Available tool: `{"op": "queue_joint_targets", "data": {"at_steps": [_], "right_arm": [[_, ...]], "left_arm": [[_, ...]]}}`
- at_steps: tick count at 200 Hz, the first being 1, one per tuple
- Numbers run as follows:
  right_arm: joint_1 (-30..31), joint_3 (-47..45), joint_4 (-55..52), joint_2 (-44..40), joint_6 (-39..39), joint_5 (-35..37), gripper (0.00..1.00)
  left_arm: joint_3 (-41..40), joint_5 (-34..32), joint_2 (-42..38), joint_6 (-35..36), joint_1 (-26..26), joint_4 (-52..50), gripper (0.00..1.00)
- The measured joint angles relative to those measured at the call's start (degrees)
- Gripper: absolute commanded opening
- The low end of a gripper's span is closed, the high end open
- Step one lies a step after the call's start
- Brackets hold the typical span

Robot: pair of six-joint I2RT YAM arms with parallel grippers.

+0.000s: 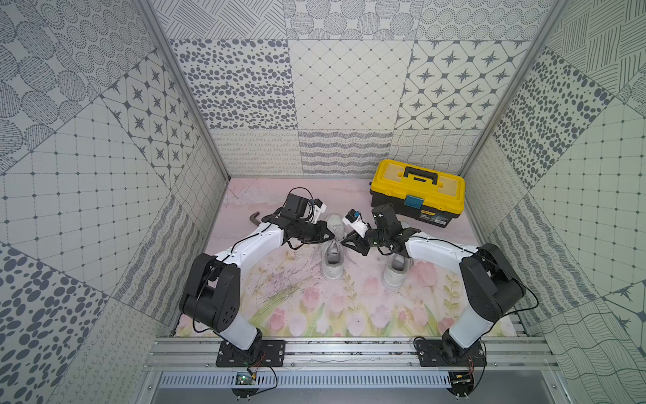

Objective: Tie the shoes
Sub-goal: Tie the shoelace on the shoe.

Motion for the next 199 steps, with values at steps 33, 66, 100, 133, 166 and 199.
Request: {"op": "queue_joint_targets", "data": {"at_steps": [33, 66, 100, 133, 166, 199], "right_arm": [[0.00, 0.00, -1.46, 0.00, -1.57, 0.15, 0.18], [0.00, 0.00, -2.25, -0.02, -2.45, 0.59, 0.02], [0.00, 0.00, -2.49, -1.09, -2.38, 1.33, 0.00], [0.00, 0.96, -3.91, -2.03, -2.89, 1.99, 0.00], [0.22, 4.28, -6.69, -1.33, -3.21, 2.16, 0.00], [0.79, 7.58, -8.00, 0.09, -2.95, 1.20, 0.00]], "left_arm": [[0.13, -1.53, -0.70, 0.96, 0.00, -1.51, 0.00], [0.13, -1.75, -0.87, 1.46, 0.00, -1.77, 0.00], [0.33, -1.75, -1.60, 2.10, 0.00, -1.79, 0.00], [1.42, -1.68, -1.97, 3.30, 0.00, -2.21, 0.00], [2.05, -1.51, -1.95, 4.11, 0.00, -2.67, 0.00], [2.12, -1.46, -1.46, 4.52, -0.02, -2.71, 0.00]]}}
